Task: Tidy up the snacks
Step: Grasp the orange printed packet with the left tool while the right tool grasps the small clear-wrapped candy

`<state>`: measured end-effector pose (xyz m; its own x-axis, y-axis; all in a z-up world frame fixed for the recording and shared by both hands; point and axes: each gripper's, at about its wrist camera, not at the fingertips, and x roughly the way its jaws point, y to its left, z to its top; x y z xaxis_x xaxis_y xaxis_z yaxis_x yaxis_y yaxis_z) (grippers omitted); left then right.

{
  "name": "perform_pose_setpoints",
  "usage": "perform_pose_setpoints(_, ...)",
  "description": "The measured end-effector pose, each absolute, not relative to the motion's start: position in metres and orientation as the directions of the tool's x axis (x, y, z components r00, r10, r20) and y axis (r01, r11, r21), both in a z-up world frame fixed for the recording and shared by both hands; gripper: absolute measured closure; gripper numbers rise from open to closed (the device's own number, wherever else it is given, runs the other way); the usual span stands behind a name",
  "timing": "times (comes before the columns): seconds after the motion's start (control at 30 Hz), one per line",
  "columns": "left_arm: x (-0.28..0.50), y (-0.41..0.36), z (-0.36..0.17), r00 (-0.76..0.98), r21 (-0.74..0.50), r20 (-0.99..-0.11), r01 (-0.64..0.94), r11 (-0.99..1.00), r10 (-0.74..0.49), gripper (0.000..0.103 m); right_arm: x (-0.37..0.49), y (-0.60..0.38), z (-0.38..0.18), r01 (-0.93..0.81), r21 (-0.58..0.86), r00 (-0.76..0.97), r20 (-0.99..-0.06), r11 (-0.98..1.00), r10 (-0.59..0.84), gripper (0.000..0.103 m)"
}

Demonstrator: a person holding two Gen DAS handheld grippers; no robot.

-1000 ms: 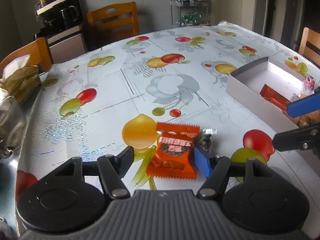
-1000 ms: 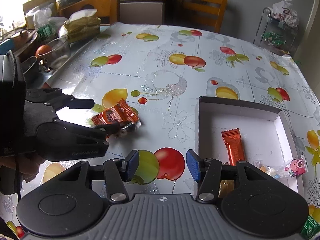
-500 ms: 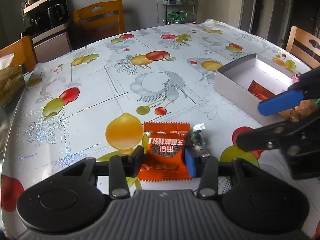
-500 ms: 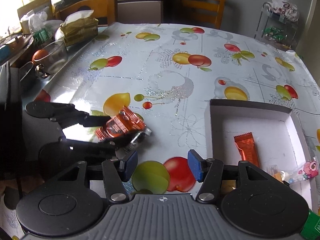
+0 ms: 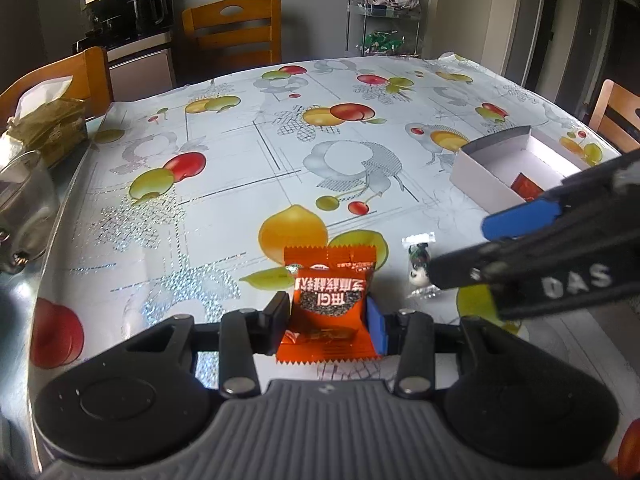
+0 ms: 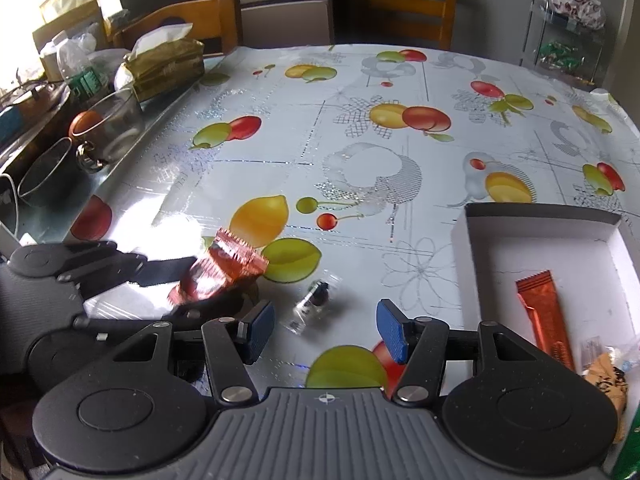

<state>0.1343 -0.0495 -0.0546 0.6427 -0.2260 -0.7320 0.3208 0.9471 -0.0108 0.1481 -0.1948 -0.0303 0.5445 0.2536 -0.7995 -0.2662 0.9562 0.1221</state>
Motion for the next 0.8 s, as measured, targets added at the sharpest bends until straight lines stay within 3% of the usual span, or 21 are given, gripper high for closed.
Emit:
perform_pose_setpoints(0.47,0.104,-0.028,-0.048,0.642,-0.009,-0.742,0.277,0.961,-0.192,0.064,0.163,-0.17,-0.051,-0.308,0.078,0.55,-0.799,0.948,0.244,0.049)
perform_pose_setpoints(0.63,0.101,-0.028,-0.046,0.648,-0.006,-0.739,0.267,0.964,-0.184,0.064,0.162,-0.166,-0.054,-0.334,0.044,0.553,-0.8,0.942,0.234,0.065)
perform_pose_setpoints(0.7,0.1,-0.029,-0.045,0.649,-0.008,-0.738,0.264,0.965,-0.184,0.064,0.162,-0.167,-0.055,-0.341,0.04,0.551,-0.801,0.939,0.234,0.076)
perform_pose_setpoints(0.8,0.1,-0.031,-0.044,0.651,-0.006,-0.738,0.259,0.966,-0.179,0.064,0.16,-0.169,-0.055,-0.351,0.041,0.549,-0.8,0.935,0.241,0.079)
